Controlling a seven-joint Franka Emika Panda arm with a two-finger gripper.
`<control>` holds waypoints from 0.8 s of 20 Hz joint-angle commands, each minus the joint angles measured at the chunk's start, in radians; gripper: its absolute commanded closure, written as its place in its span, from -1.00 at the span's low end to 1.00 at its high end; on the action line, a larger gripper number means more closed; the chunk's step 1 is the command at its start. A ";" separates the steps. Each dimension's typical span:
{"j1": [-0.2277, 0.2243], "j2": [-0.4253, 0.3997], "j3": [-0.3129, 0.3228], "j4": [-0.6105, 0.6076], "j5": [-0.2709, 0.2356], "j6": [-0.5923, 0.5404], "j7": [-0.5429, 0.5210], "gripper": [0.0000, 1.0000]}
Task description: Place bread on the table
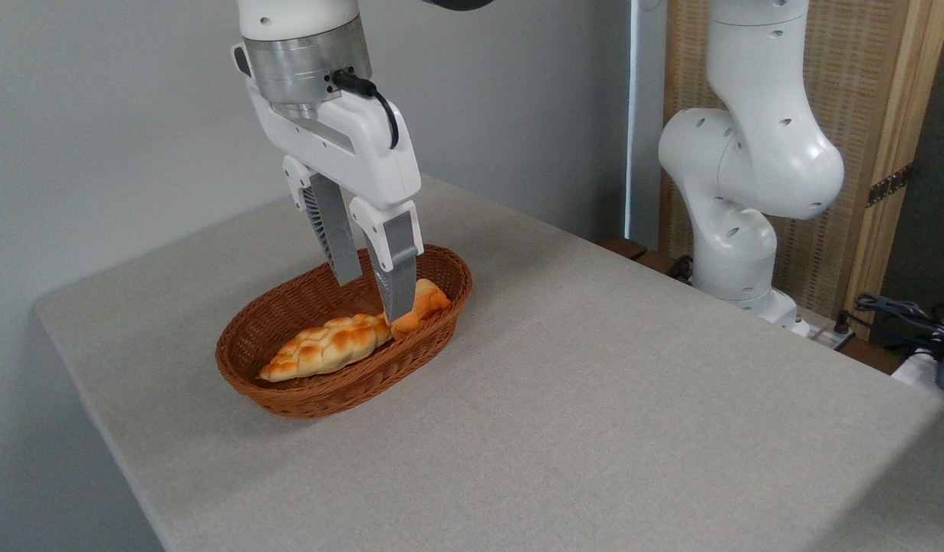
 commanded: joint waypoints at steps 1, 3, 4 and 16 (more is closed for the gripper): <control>-0.006 -0.021 0.006 -0.020 -0.050 0.004 0.015 -1.00; -0.007 -0.022 0.003 -0.035 -0.075 0.016 0.015 -1.00; -0.012 -0.031 -0.002 -0.058 -0.076 0.042 0.012 -1.00; -0.239 -0.116 -0.011 -0.421 -0.149 0.403 0.003 -1.00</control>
